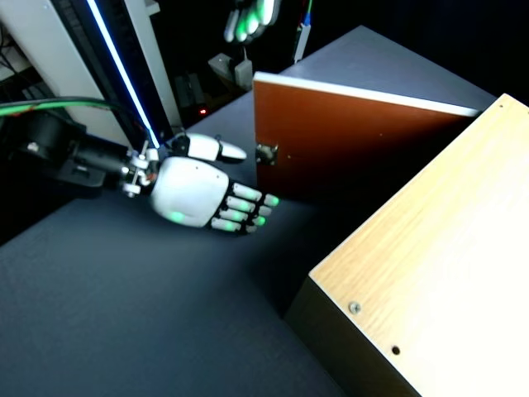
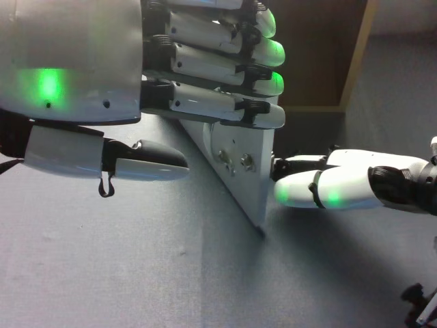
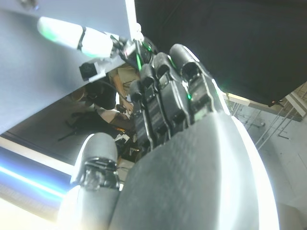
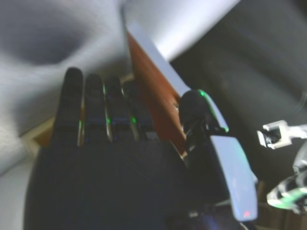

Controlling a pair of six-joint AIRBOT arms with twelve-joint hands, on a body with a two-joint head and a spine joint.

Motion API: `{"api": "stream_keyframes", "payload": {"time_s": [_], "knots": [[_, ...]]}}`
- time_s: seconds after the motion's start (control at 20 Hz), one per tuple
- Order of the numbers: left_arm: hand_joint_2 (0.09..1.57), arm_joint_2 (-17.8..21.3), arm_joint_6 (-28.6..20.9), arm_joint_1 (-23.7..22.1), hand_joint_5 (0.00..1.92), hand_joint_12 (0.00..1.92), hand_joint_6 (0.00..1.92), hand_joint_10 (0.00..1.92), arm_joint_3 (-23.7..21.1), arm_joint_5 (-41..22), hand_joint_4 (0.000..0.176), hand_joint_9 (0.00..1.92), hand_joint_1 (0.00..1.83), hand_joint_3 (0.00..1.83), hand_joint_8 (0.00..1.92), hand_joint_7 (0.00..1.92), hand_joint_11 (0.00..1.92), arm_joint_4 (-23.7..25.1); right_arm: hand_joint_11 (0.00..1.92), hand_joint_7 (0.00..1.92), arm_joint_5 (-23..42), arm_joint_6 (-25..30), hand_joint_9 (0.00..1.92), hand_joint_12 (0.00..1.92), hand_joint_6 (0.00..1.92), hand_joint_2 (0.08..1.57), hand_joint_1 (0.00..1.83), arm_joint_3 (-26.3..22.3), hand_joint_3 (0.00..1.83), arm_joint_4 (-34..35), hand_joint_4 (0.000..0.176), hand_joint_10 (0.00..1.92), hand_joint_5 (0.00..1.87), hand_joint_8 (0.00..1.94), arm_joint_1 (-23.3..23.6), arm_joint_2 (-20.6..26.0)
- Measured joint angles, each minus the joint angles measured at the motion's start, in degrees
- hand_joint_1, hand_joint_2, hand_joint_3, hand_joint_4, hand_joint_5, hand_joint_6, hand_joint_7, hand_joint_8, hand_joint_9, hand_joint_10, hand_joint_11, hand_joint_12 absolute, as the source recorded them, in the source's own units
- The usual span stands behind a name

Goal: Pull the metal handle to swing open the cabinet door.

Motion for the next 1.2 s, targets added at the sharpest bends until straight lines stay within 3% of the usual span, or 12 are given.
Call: {"api": "stream_keyframes", "payload": {"time_s": [0.7,1.2], "knots": [[1.53,0.0,0.0,0.0,0.44,0.86,0.01,0.01,0.0,0.0,0.000,0.41,0.00,0.00,0.01,0.46,0.03,0.0,0.00,0.14,-8.7,0.2,0.11,0.37,0.00,1.45,0.00,-2.6,0.00,0.3,0.000,0.00,0.13,0.00,0.0,-0.7],[1.53,0.0,0.0,0.0,0.43,0.86,0.00,0.01,0.0,0.0,0.000,0.42,0.00,0.00,0.00,0.46,0.05,0.0,0.00,0.14,-9.6,0.2,0.11,0.38,0.00,1.45,0.00,-4.7,0.00,0.4,0.000,0.00,0.13,0.00,1.7,-3.1]]}}
